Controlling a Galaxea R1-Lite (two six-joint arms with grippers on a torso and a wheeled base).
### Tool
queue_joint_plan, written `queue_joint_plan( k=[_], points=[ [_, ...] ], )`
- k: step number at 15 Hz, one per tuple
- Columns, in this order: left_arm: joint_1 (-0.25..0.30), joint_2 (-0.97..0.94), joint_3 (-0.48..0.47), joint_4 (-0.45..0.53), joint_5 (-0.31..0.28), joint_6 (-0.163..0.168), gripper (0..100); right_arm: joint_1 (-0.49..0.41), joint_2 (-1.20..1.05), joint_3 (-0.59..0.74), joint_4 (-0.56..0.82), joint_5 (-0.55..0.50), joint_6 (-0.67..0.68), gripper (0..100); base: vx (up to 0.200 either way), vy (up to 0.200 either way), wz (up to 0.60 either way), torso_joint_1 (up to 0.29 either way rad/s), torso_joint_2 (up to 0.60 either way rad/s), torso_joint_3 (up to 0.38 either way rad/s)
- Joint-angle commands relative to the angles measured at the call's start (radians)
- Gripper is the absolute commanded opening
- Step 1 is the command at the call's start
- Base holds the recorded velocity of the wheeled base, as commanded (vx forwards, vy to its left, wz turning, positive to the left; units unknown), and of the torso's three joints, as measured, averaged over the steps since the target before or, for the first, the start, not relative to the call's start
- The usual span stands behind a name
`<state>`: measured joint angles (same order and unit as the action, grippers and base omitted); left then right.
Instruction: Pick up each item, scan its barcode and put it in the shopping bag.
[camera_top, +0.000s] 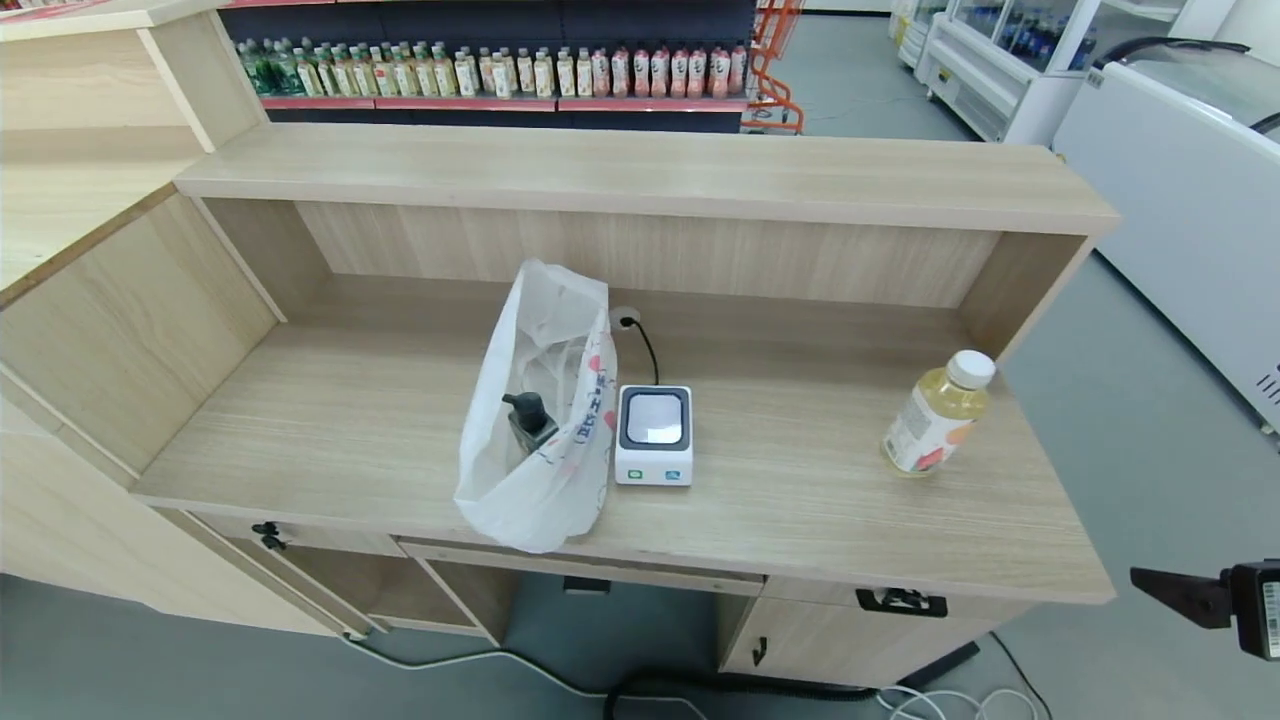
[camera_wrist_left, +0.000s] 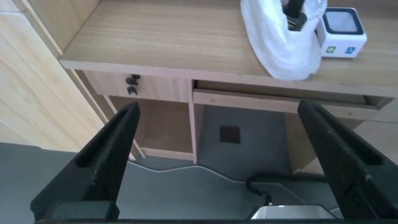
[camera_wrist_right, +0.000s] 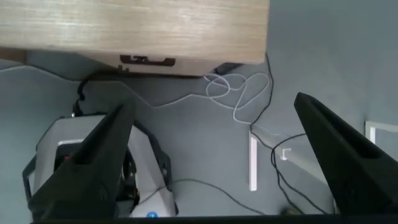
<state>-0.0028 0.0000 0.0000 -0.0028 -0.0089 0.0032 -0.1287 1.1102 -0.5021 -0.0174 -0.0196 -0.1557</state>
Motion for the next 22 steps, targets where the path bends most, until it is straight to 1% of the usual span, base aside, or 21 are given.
queue_joint_plan(
  k=[1, 3, 6, 7, 9, 10, 12, 13, 14, 15, 16, 18, 19, 20, 21, 22],
  points=[
    [0.0, 0.002, 0.0, 0.0, 0.0, -0.002, 100, -0.008, 0.071, -0.038, -0.029, 0.003, -0.002, 100, 0.0, 0.0, 0.0, 0.0, 0.0, 0.0],
    [0.0, 0.002, 0.0, 0.0, 0.0, 0.001, 100, -0.012, 0.1, -0.065, -0.03, 0.004, -0.002, 100, 0.0, 0.0, 0.0, 0.0, 0.0, 0.0],
    [0.0, 0.003, 0.0, 0.0, -0.002, 0.003, 100, -0.014, 0.129, -0.073, -0.035, 0.013, -0.001, 100, 0.2, -0.2, 0.0, 0.001, 0.0, 0.002],
    [0.0, 0.003, 0.0, 0.0, -0.002, 0.003, 100, -0.012, 0.143, -0.078, -0.036, 0.038, 0.001, 100, 0.2, -0.2, 0.0, -0.002, 0.01, 0.012],
    [0.0, 0.002, 0.0, 0.0, -0.002, 0.001, 100, -0.012, 0.16, -0.079, -0.056, 0.109, -0.004, 100, 0.2, -0.2, 0.0, 0.01, 0.0, 0.002],
    [0.0, 0.002, 0.0, 0.0, -0.002, -0.003, 100, -0.005, 0.172, -0.078, -0.065, 0.135, -0.007, 100, 0.0, 0.0, 0.0, 0.0, 0.0, 0.0],
    [0.0, 0.002, 0.0, 0.0, -0.002, -0.003, 100, 0.026, 0.172, -0.065, -0.068, 0.267, -0.01, 100, 0.0, 0.0, 0.0, 0.0, 0.0, 0.0],
    [0.0, 0.002, 0.0, 0.0, -0.002, -0.003, 100, 0.035, 0.172, -0.058, -0.068, 0.308, -0.011, 100, 0.0, 0.0, 0.0, 0.0, 0.0, 0.0],
    [0.0, 0.002, 0.0, 0.0, -0.002, -0.003, 100, 0.072, 0.172, -0.036, -0.068, 0.325, -0.011, 100, 0.0, 0.0, 0.0, 0.0, 0.0, 0.0],
    [0.0, 0.002, 0.0, 0.0, -0.002, -0.003, 100, 0.092, 0.174, -0.032, -0.068, 0.325, -0.011, 100, 0.0, 0.0, 0.0, 0.0, 0.0, 0.0],
    [0.0, 0.002, 0.0, 0.0, -0.002, -0.003, 100, 0.141, 0.195, -0.026, -0.075, 0.317, -0.011, 100, 0.0, 0.0, 0.0, 0.0, 0.0, 0.0],
    [0.0, 0.002, 0.0, 0.0, -0.002, -0.003, 100, 0.158, 0.234, -0.018, -0.11, 0.302, -0.015, 100, 0.0, 0.0, 0.0, 0.0, 0.0, 0.0],
    [0.0, 0.002, 0.0, 0.0, -0.002, -0.003, 100, 0.162, 0.281, 0.002, -0.18, 0.19, -0.018, 100, 0.0, 0.0, 0.0, 0.0, 0.0, 0.0],
    [0.0, 0.002, 0.0, 0.0, -0.002, -0.003, 100, 0.17, 0.323, 0.02, -0.259, 0.161, -0.016, 100, 0.0, 0.0, 0.0, 0.0, 0.0, 0.0],
    [0.0, 0.002, 0.0, 0.0, -0.002, -0.003, 100, 0.175, 0.336, 0.033, -0.295, 0.159, -0.018, 100, 0.0, 0.0, 0.0, 0.0, 0.0, 0.0],
    [0.0, 0.002, 0.0, 0.0, -0.002, -0.003, 100, 0.19, 0.39, 0.066, -0.394, 0.159, -0.015, 100, 0.0, 0.0, 0.0, 0.0, 0.0, 0.0]
  ],
)
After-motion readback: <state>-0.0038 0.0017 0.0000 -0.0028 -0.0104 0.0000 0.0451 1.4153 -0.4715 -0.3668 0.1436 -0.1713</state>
